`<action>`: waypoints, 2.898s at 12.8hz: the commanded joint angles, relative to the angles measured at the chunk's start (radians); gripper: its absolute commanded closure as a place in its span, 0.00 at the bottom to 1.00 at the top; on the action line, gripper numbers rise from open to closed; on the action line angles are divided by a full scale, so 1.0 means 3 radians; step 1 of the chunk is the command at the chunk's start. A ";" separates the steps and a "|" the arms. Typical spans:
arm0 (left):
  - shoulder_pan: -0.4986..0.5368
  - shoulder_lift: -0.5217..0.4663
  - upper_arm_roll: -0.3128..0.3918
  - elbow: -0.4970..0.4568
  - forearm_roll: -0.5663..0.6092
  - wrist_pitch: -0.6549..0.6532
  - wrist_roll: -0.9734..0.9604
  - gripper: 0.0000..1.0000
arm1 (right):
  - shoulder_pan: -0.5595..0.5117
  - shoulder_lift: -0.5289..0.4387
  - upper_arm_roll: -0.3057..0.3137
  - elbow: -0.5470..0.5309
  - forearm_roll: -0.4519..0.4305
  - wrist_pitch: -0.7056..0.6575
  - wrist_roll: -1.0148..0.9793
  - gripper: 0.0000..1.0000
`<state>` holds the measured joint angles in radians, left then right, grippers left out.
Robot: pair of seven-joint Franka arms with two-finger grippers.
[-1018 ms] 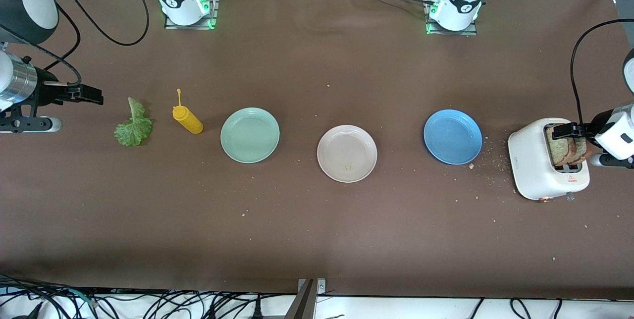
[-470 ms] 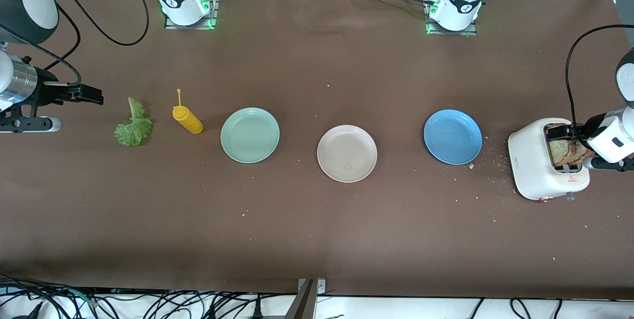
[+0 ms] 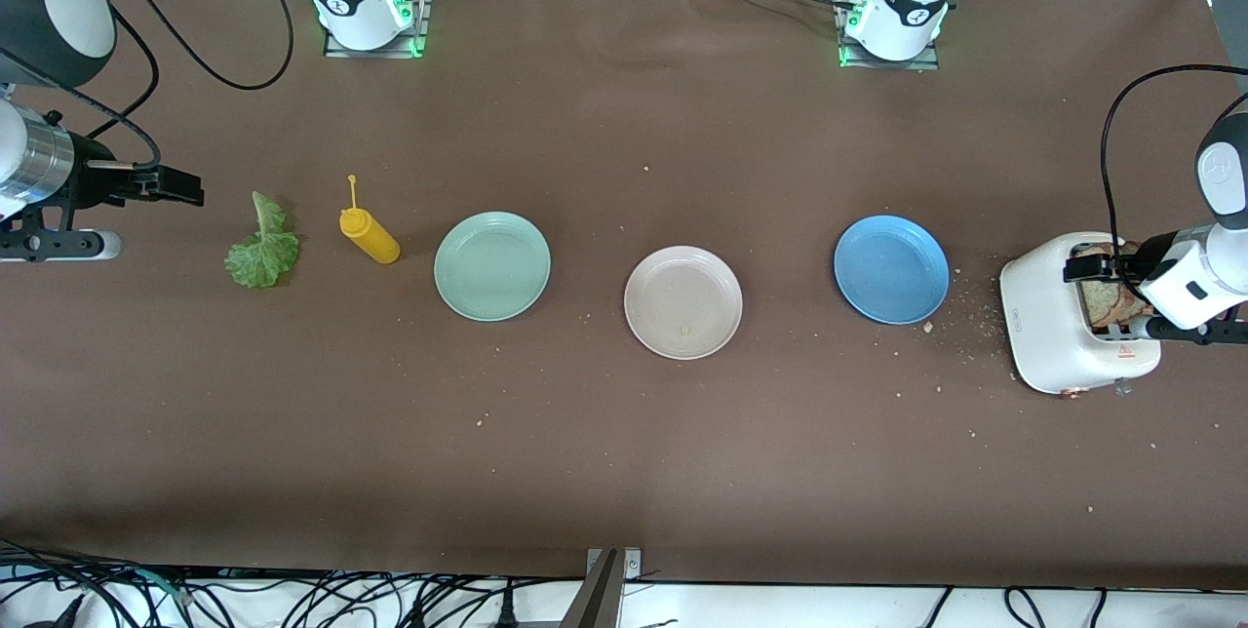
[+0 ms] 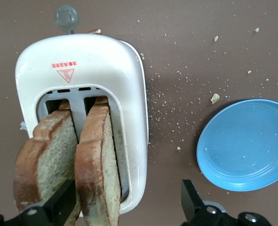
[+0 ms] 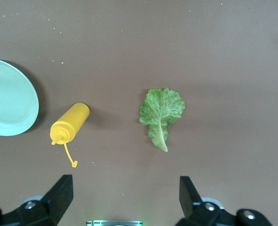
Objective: Make sandwich in beige plate with both arms
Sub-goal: 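Reach the left gripper down to a bread slice in the toaster, then pull the bread slice up out of the toaster with the left gripper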
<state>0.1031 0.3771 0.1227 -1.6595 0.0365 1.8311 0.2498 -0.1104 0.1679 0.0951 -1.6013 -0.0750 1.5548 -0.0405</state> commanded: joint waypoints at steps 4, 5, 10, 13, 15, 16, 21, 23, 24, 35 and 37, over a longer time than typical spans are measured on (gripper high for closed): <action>0.0045 0.0113 0.0000 0.0040 0.0083 -0.0003 0.0098 0.42 | -0.0005 -0.0023 0.0020 -0.0031 -0.0006 -0.0023 0.0033 0.00; 0.0060 0.0113 0.0000 0.0045 0.0088 -0.0009 0.0098 0.51 | -0.0005 -0.0018 0.0020 -0.0031 -0.0006 -0.0023 0.0028 0.00; 0.0152 0.0103 0.0005 0.0081 0.0083 -0.0049 0.0078 0.78 | -0.0005 -0.0013 0.0015 -0.0031 0.0000 -0.0023 0.0017 0.00; 0.0158 0.0083 0.0010 0.0101 0.0078 -0.0116 0.0073 0.91 | -0.0005 -0.0013 0.0015 -0.0031 0.0000 -0.0023 0.0007 0.00; 0.0163 0.0072 0.0010 0.0228 0.0083 -0.0182 0.0073 0.92 | -0.0005 -0.0013 0.0015 -0.0031 0.0000 -0.0023 0.0007 0.00; 0.0158 0.0072 0.0010 0.0366 0.0083 -0.0349 0.0073 0.94 | -0.0005 -0.0018 0.0015 -0.0031 0.0000 -0.0023 0.0002 0.00; 0.0137 0.0067 0.0000 0.0929 0.0088 -0.0791 0.0072 1.00 | -0.0005 -0.0013 0.0015 -0.0031 0.0000 -0.0023 0.0007 0.00; 0.0112 0.0032 -0.0026 0.1042 0.0083 -0.0867 0.0047 1.00 | -0.0005 -0.0013 0.0015 -0.0031 0.0000 -0.0023 0.0007 0.00; 0.0106 0.0032 -0.0046 0.1062 0.0037 -0.0908 0.0037 1.00 | -0.0005 -0.0013 0.0015 -0.0031 0.0000 -0.0023 0.0007 0.00; -0.0644 0.0823 -0.0322 0.1068 -0.2109 -0.0955 -0.0338 1.00 | -0.0010 0.0023 0.0015 -0.0026 -0.0036 0.0017 0.0033 0.00; -0.0701 0.0982 -0.0322 0.1063 -0.2482 -0.0756 -0.0041 1.00 | -0.0010 0.0033 0.0015 -0.0026 -0.0041 0.0017 0.0038 0.00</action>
<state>-0.1063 0.6256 0.0180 -1.3750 -0.6188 1.5901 0.1613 -0.1109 0.1770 0.0951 -1.6091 -0.0752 1.5576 -0.0405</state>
